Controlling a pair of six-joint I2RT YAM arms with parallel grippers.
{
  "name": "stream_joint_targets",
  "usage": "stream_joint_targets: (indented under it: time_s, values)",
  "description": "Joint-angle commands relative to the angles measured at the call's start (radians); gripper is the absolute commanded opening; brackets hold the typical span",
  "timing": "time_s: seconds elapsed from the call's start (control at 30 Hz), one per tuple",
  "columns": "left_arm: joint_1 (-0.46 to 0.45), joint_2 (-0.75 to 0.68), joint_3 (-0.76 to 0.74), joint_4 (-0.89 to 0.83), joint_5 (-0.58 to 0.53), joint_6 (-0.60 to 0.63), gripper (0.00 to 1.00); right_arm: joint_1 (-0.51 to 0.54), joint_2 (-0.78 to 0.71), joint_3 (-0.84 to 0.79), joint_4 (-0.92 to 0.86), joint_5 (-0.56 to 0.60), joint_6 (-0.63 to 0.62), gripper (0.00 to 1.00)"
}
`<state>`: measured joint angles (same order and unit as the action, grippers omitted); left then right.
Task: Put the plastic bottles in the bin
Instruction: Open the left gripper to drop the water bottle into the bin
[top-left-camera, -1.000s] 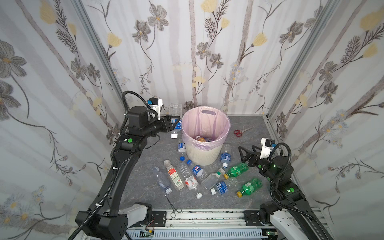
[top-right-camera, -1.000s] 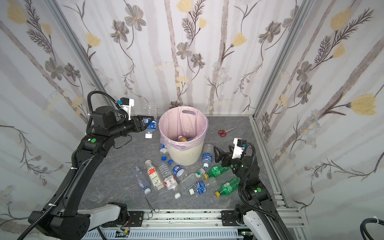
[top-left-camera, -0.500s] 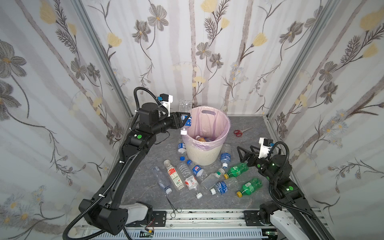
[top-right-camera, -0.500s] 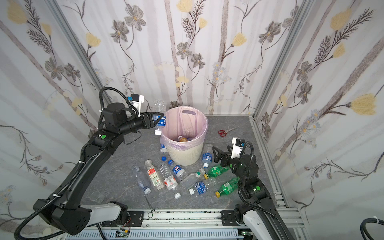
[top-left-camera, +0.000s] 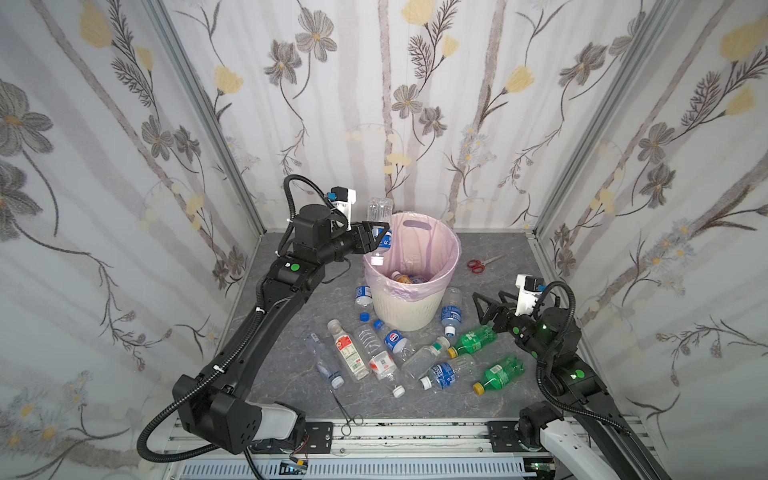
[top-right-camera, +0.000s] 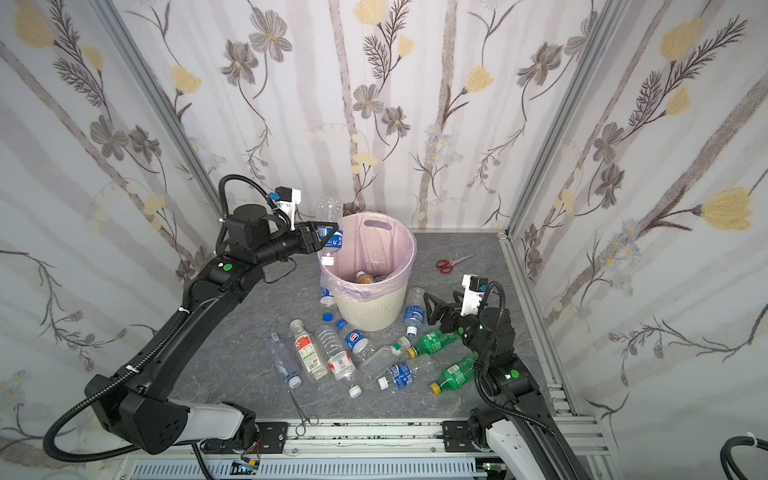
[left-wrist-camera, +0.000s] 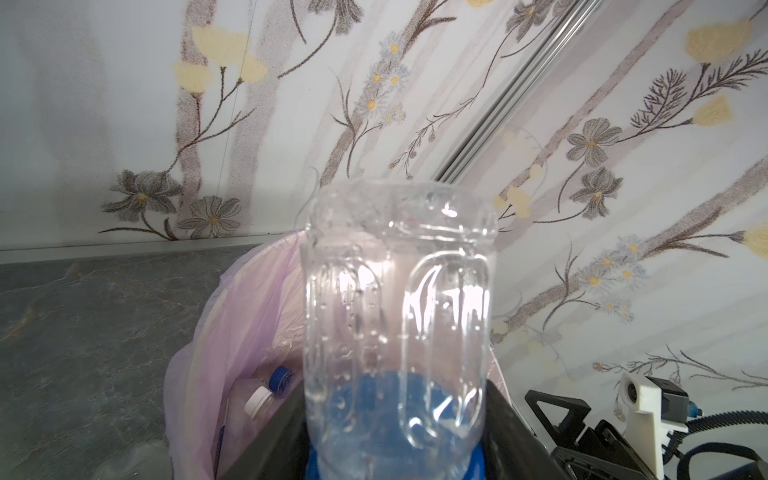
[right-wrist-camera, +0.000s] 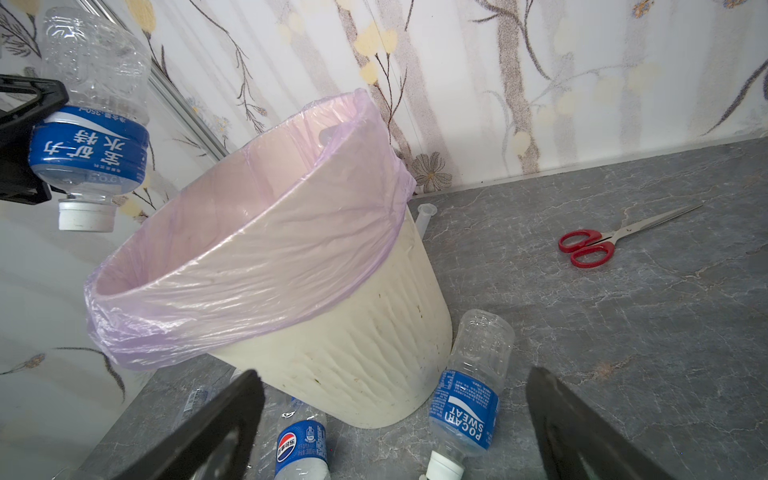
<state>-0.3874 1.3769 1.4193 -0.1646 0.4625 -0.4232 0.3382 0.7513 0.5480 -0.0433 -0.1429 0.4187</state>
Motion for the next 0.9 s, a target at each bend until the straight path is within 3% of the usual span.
stream_joint_targets:
  time_s: [0.0, 0.33, 0.87]
  values:
    - [-0.004, 0.008, -0.012, 0.068, -0.015, -0.012, 0.59, 0.001, -0.003, 0.003, 0.030, -0.012, 0.011, 0.99]
    - [-0.011, 0.017, -0.061, 0.126, -0.035, -0.043, 0.61, 0.001, -0.011, -0.006, 0.028, -0.009, 0.011, 0.99]
    - [-0.018, -0.024, -0.106, 0.135, 0.023, -0.005, 0.76, 0.002, -0.017, -0.009, 0.020, -0.011, 0.014, 0.99]
